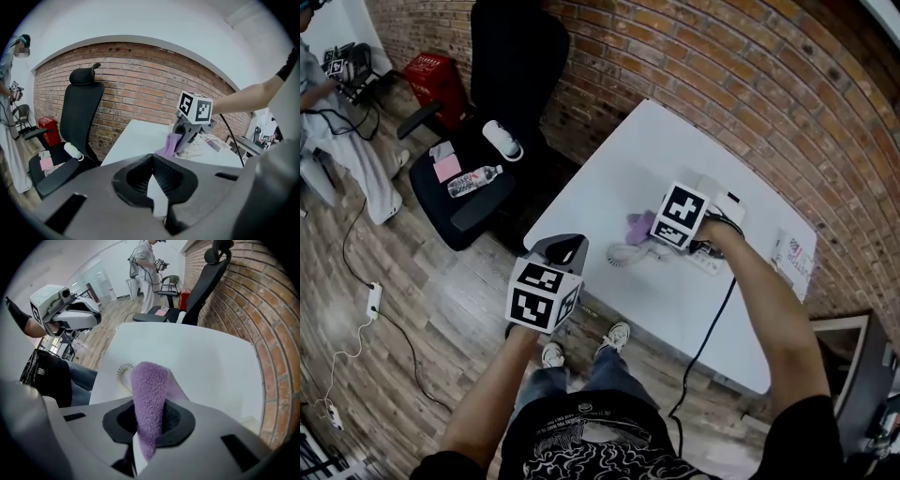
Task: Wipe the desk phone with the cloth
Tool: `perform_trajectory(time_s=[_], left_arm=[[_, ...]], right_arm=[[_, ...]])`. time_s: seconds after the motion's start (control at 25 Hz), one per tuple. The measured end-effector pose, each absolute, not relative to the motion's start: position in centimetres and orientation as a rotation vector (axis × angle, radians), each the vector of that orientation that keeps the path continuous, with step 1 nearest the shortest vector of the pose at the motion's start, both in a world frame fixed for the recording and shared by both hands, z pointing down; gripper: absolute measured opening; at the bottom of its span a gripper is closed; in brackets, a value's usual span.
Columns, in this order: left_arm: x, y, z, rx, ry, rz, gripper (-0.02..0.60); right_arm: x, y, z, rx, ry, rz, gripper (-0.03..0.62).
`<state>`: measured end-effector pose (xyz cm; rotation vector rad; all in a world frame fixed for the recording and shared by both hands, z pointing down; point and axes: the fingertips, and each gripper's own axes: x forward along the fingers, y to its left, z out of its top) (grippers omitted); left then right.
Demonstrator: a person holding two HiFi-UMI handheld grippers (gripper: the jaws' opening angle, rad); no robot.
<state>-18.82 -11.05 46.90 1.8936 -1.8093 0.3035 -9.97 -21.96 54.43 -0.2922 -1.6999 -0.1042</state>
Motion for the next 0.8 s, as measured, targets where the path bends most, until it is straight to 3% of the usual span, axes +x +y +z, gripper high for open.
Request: perform_trajectory(time_s=[0.44,0.8], left_arm=[[-18.0,-10.9,46.2,1.991,-1.737,0.345,0.006],[-17.2,-13.0,43.7,2.077,-1.724,0.346,0.006]], right_arm=[[-10.3,-20.6,53.3,-0.061,-1.918,0.137,0.048],[-8.5,-21.9,47.6,0.232,-2.195,0.269,0.048]])
